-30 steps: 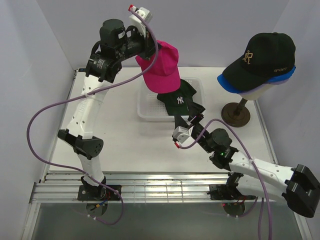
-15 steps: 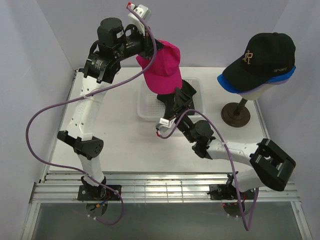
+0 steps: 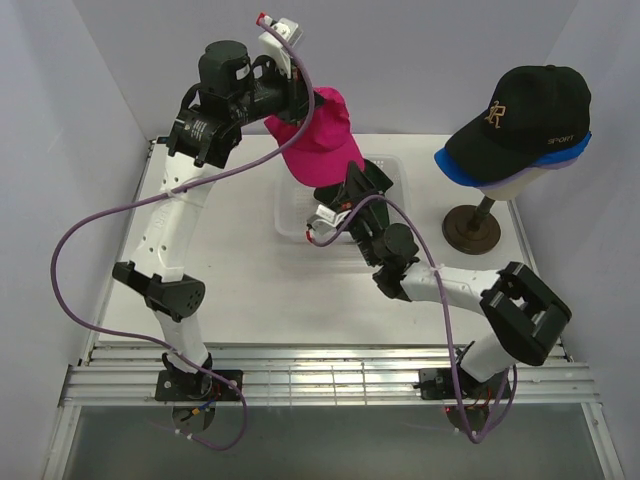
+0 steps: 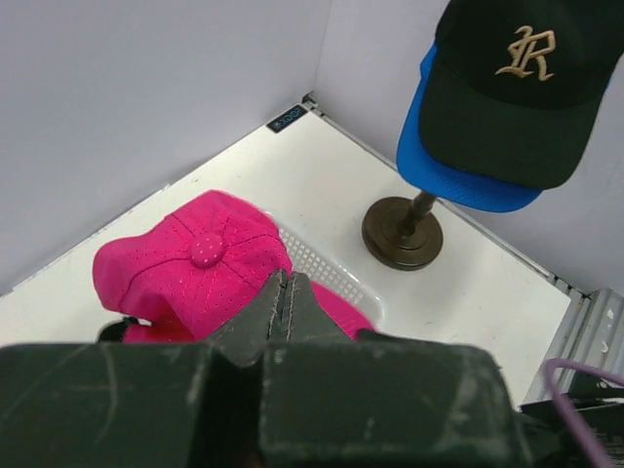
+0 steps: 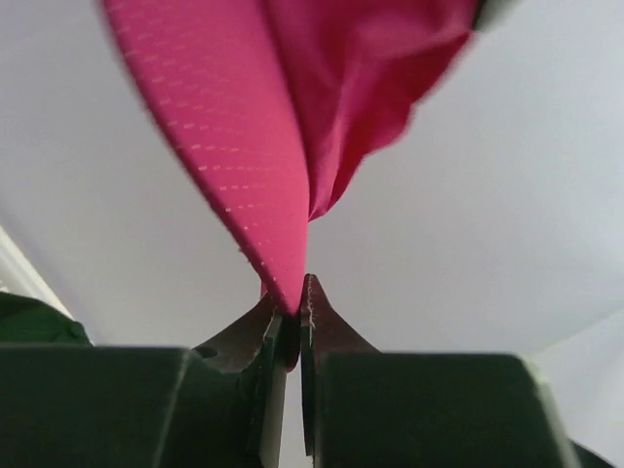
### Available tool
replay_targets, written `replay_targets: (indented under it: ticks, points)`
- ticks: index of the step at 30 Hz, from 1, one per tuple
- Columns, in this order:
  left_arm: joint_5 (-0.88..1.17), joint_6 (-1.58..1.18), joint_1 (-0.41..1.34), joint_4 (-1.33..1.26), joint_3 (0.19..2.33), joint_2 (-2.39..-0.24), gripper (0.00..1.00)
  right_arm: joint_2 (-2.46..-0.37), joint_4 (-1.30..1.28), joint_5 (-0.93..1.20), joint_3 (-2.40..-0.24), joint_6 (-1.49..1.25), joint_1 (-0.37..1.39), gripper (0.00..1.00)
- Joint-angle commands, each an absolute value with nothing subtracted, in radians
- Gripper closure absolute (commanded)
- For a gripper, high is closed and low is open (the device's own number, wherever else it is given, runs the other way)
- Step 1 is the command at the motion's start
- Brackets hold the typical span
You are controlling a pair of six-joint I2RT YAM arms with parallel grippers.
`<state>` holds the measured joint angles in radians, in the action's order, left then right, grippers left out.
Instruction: Stack the hats
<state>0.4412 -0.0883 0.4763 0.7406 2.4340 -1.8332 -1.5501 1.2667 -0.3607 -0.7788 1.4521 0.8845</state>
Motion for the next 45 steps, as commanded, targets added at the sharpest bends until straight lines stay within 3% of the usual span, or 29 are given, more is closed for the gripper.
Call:
replay_targets:
  ticks: [1, 6, 7, 10, 11, 15, 25, 27, 28, 29, 31, 34, 35, 38, 40, 44, 45]
  points:
    - [0.393, -0.071, 0.476, 0.742, 2.399, -1.775, 1.00, -1.415, 1.376, -0.390, -0.763, 1.346, 0.891, 0.92]
    - [0.354, -0.025, 0.459, 0.744, 2.356, -1.786, 1.00, -1.162, 0.824, -0.356, -0.808, 1.064, 0.894, 0.92]
    - [0.336, -0.008, 0.459, 0.747, 2.349, -1.784, 0.82, -1.090, 0.541, -0.341, -0.842, 0.996, 0.893, 0.92]
    - [0.282, 0.067, 0.459, 0.761, 2.332, -1.772, 0.47, -1.007, 0.125, -0.264, -0.972, 0.812, 0.891, 0.92]
    - [0.267, 0.080, 0.457, 0.771, 2.330, -1.766, 0.29, -0.999, 0.030, -0.237, -1.011, 0.766, 0.891, 0.92]
    - [0.250, 0.124, 0.457, 0.799, 2.344, -1.729, 0.02, -1.014, -0.340, -0.284, -1.169, 0.582, 0.888, 0.92]
    - [0.199, 0.256, 0.456, 0.850, 2.350, -1.646, 0.03, -1.276, -0.804, -0.339, -1.472, 0.286, 0.732, 0.92]
    - [0.256, 0.308, 0.456, 0.871, 2.333, -1.632, 0.13, -1.287, -0.808, -0.310, -1.543, 0.268, 0.732, 0.92]
    - [0.335, 0.324, 0.456, 0.900, 2.326, -1.628, 0.36, -1.284, -0.792, -0.286, -1.555, 0.267, 0.732, 0.92]
    - [0.378, 0.337, 0.456, 0.914, 2.316, -1.621, 0.49, -1.279, -0.782, -0.238, -1.566, 0.265, 0.732, 0.92]
    - [0.477, 0.402, 0.457, 0.974, 2.275, -1.602, 0.62, -1.264, -0.764, -0.197, -1.580, 0.265, 0.730, 0.92]
    - [0.653, 0.543, 0.465, 1.026, 2.170, -1.569, 0.50, -1.256, -0.755, -0.134, -1.592, 0.261, 0.730, 0.92]
    - [0.658, 0.567, 0.478, 1.026, 2.152, -1.566, 0.33, -1.256, -0.758, -0.132, -1.598, 0.256, 0.730, 0.92]
    - [0.638, 0.649, 0.488, 0.999, 2.140, -1.574, 0.15, -1.256, -0.759, -0.137, -1.637, 0.242, 0.730, 0.92]
    - [0.641, 0.629, 0.488, 0.918, 2.140, -1.565, 0.17, -1.256, -0.761, -0.149, -1.672, 0.223, 0.729, 0.92]
    - [0.737, 0.490, 0.488, 0.809, 2.151, -1.533, 0.70, -1.282, -0.778, -0.216, -1.738, 0.172, 0.715, 0.92]
    - [0.844, 0.471, 0.488, 0.805, 2.131, -1.523, 0.84, -1.296, -0.776, -0.216, -1.750, 0.161, 0.707, 0.92]
